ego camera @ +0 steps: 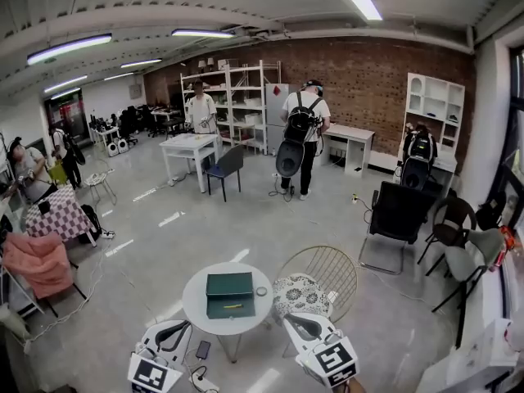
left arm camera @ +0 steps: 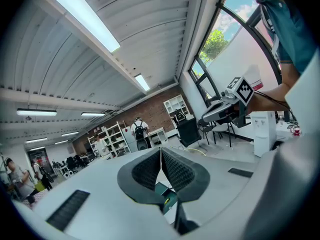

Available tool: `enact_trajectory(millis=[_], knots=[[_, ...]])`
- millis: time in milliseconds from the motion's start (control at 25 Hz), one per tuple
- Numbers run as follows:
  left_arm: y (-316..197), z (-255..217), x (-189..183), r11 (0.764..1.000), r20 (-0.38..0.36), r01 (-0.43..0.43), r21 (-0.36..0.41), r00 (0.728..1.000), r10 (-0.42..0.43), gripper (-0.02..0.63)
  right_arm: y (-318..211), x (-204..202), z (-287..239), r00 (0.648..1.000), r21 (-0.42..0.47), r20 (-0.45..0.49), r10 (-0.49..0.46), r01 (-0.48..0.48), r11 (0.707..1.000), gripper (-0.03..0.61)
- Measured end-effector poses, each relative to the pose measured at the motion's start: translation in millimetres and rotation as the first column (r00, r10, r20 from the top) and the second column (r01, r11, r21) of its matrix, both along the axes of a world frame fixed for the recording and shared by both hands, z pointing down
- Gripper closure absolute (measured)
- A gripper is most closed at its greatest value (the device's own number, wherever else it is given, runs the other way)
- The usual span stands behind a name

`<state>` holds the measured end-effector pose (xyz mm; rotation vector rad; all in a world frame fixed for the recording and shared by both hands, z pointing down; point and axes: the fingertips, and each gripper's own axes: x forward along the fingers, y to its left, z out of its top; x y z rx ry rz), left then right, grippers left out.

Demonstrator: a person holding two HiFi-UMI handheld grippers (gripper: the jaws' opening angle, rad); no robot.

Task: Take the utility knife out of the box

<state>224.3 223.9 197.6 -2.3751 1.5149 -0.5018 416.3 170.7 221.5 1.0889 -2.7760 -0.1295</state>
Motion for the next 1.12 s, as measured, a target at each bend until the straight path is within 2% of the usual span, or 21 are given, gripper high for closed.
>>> enact_trajectory(millis=[120,520,920,1000,1120], knots=[[-36.1,10.5,3.1,1.000,0.006,-0.020,-0.003,1.000,0.020,0.589,-30.4,2.4,8.8,1.000,-0.006,0.006,0.021,-0.021,1.000,0.540],[-141.4,4.7,-38.2,0.992,-0.028,-0.123,0.004,0.992,0.123,0.589,-105.5,-41.7,7.8,0.994,-0.038,-0.020,0.105,-0.105,0.994,0.540],[-259.1,19.9,-136.3,0.980,-0.049,-0.197,-0.009,0.979,0.197,0.589,-206.5,-146.1,20.8,0.986,-0.039,-0.037,0.164,-0.166,0.985,0.540],[-278.4,24.7,-154.4,0.980,-0.011,-0.199,-0.003,0.980,0.199,0.589,-225.3,-168.8,20.8,0.984,-0.003,-0.067,0.167,-0.168,0.986,0.540],[-301.0,35.2,-181.5,0.980,0.124,-0.192,0.042,0.975,0.186,0.589,-249.8,-202.9,25.9,0.972,0.091,-0.151,0.179,-0.167,0.982,0.540]])
